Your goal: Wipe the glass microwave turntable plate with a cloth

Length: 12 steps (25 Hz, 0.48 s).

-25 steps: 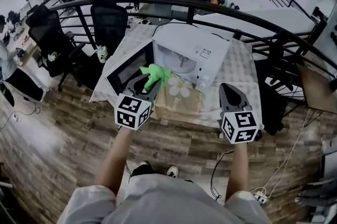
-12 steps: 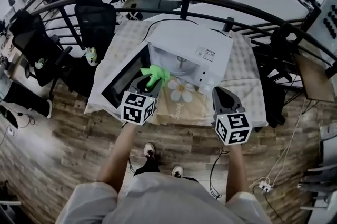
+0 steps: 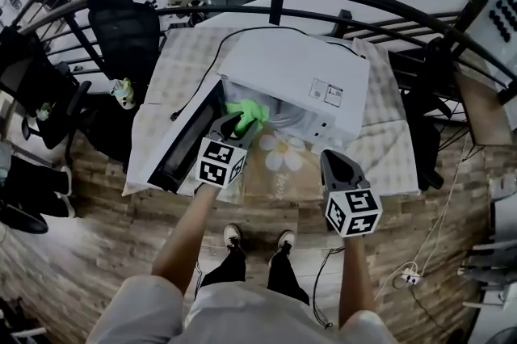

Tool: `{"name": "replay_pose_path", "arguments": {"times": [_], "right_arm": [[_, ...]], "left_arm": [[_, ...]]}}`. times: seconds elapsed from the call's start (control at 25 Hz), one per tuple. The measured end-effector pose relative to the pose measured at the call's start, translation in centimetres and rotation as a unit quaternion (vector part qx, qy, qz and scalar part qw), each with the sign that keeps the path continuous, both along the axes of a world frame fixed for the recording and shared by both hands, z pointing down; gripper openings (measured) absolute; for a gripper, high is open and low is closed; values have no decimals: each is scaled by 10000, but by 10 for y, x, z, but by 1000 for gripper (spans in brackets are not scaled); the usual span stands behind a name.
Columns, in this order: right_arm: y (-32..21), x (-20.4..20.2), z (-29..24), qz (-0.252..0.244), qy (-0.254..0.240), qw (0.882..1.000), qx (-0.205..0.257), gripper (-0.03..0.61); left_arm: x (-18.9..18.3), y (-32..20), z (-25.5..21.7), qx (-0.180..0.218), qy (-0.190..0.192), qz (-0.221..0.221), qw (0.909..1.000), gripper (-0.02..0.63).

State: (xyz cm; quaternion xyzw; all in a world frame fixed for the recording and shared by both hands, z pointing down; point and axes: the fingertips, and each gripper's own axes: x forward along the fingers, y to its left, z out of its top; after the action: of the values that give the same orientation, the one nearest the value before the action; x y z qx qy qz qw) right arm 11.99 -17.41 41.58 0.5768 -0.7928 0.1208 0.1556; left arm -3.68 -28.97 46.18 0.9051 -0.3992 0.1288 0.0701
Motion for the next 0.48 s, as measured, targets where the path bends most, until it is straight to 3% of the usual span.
{"name": "replay_pose_path", "arguments": {"times": [0.08, 0.2, 0.32, 0.48], "right_arm": [[-11, 0, 9, -46, -261, 9996, -32, 14], [-28, 2, 27, -204, -152, 9996, -142, 14], [-39, 2, 46, -326, -62, 9990, -303, 14], [-54, 7, 67, -464, -34, 9980, -420, 14]], "left_arm": [[4, -19, 17, -50, -32, -89, 9999, 124], [12, -45, 45, -135, -4, -152, 9998, 127], [21, -67, 77, -71, -314, 78, 9995, 127], [23, -97, 118, -356, -540, -89, 9979, 129]]}}
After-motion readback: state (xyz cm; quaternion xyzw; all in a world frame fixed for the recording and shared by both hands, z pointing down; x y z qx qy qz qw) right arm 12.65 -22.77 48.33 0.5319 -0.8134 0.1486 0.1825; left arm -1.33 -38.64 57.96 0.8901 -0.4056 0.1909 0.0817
